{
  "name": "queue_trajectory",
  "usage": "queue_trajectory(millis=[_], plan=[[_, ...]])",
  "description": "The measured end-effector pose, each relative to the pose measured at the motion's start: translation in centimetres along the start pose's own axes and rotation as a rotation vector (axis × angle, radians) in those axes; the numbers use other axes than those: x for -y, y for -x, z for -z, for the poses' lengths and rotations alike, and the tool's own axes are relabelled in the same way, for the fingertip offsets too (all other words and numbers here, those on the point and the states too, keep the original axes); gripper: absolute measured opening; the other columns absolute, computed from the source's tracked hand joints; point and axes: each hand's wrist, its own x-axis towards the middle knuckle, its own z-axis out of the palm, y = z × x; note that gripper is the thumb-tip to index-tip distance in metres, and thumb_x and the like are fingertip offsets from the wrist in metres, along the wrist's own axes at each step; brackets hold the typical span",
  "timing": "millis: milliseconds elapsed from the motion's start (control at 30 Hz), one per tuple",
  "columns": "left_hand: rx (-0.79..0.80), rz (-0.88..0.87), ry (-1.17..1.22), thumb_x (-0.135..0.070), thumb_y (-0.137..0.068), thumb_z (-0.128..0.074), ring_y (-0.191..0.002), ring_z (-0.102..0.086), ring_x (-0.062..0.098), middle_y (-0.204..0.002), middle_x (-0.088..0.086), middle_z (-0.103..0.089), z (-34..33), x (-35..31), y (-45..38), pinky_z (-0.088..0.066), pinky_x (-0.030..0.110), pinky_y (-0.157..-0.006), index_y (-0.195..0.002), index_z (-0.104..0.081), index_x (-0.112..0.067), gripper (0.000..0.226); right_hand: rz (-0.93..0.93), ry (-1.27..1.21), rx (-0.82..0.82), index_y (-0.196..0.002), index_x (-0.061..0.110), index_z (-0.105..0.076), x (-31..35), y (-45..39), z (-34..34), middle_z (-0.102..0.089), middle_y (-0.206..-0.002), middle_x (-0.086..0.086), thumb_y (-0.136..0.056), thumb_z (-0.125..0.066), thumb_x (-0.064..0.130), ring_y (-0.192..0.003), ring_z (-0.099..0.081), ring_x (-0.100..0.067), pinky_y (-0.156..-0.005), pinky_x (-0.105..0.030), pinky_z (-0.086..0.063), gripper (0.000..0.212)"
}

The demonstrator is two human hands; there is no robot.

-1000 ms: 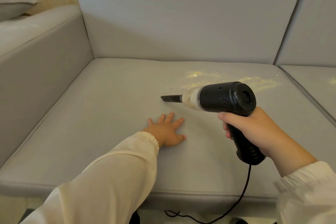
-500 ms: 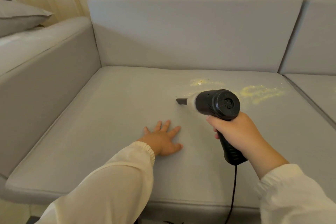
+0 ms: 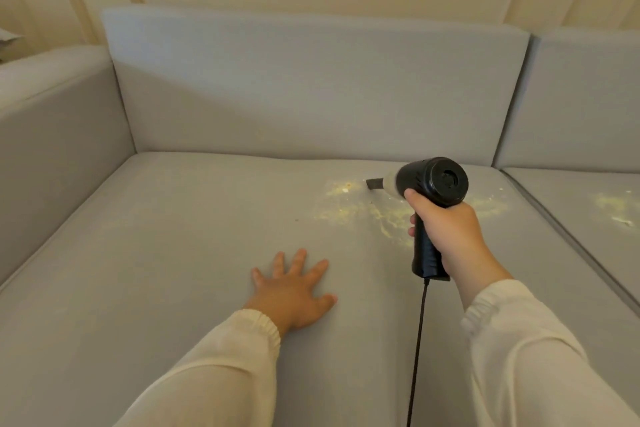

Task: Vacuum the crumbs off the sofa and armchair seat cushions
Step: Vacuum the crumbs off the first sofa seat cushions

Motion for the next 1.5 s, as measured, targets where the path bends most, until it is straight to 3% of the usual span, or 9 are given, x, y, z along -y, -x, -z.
queue_trajectory(millis=[167,300,400,567,667,1067,1500], plan=[[0.021,-0.008,-0.021,-0.080,-0.096,-0.025,-0.157,0.020,0.035,-0.171,-0.013,0.023,0.1,0.2,-0.4,0.000,0.075,-0.118,-0.158,0.010,-0.058,0.075,0.025,-0.019,-0.011,-0.099,0.020,-0.072,0.0,-0.8,-0.5,-0.075,-0.092,-0.011,-0.090,-0.081,0.038,-0.070,-0.072,-0.022,-0.064,-0.032,-0.056,0.022],[0.003,-0.019,-0.011,-0.081,-0.095,-0.025,-0.157,0.020,0.035,-0.171,-0.013,0.023,-0.2,0.2,-0.2,0.001,0.075,-0.118,-0.158,0.010,-0.058,0.075,0.121,-0.002,-0.123,-0.097,0.020,-0.072,3.2,-1.0,1.1,-0.078,-0.086,-0.006,-0.087,-0.083,0.043,-0.076,-0.076,-0.023,-0.077,-0.038,-0.061,0.027],[-0.014,-0.023,-0.023,-0.083,-0.094,-0.023,-0.157,0.021,0.036,-0.171,-0.012,0.024,-0.6,0.5,-0.2,0.002,0.075,-0.117,-0.157,0.011,-0.059,0.076,0.181,0.038,-0.054,-0.110,0.025,-0.070,5.9,-0.7,2.8,-0.078,-0.091,-0.004,-0.088,-0.082,0.045,-0.077,-0.077,-0.019,-0.070,-0.034,-0.059,0.033],[0.010,-0.017,-0.032,-0.084,-0.093,-0.022,-0.157,0.020,0.036,-0.170,-0.013,0.024,-0.5,0.6,-0.6,0.001,0.075,-0.117,-0.156,0.012,-0.060,0.075,0.101,0.105,0.033,-0.101,0.020,-0.071,4.6,-0.6,1.4,-0.079,-0.088,-0.008,-0.088,-0.083,0.041,-0.070,-0.075,-0.021,-0.072,-0.036,-0.062,0.028],[0.012,-0.017,-0.030,-0.084,-0.093,-0.020,-0.157,0.020,0.035,-0.170,-0.013,0.024,-0.4,0.6,-0.7,0.000,0.075,-0.117,-0.156,0.012,-0.060,0.074,0.048,0.126,0.069,-0.101,0.016,-0.072,3.0,-0.8,0.4,-0.076,-0.083,-0.008,-0.089,-0.082,0.038,-0.065,-0.072,-0.020,-0.066,-0.033,-0.060,0.027],[0.014,-0.011,-0.017,-0.083,-0.094,-0.022,-0.157,0.021,0.034,-0.170,-0.014,0.024,-0.3,0.4,-0.4,0.001,0.075,-0.117,-0.156,0.012,-0.060,0.074,0.045,0.108,0.115,-0.102,0.020,-0.071,2.2,-0.6,-0.8,-0.075,-0.085,-0.009,-0.091,-0.081,0.036,-0.064,-0.071,-0.019,-0.057,-0.028,-0.056,0.022],[0.015,-0.010,-0.009,-0.082,-0.095,-0.023,-0.157,0.022,0.035,-0.170,-0.013,0.025,-0.3,0.4,-0.3,0.002,0.076,-0.117,-0.157,0.012,-0.059,0.074,0.057,0.109,0.151,-0.103,0.019,-0.072,2.3,-0.1,-0.8,-0.076,-0.085,-0.010,-0.091,-0.080,0.037,-0.067,-0.073,-0.021,-0.063,-0.032,-0.058,0.023]])
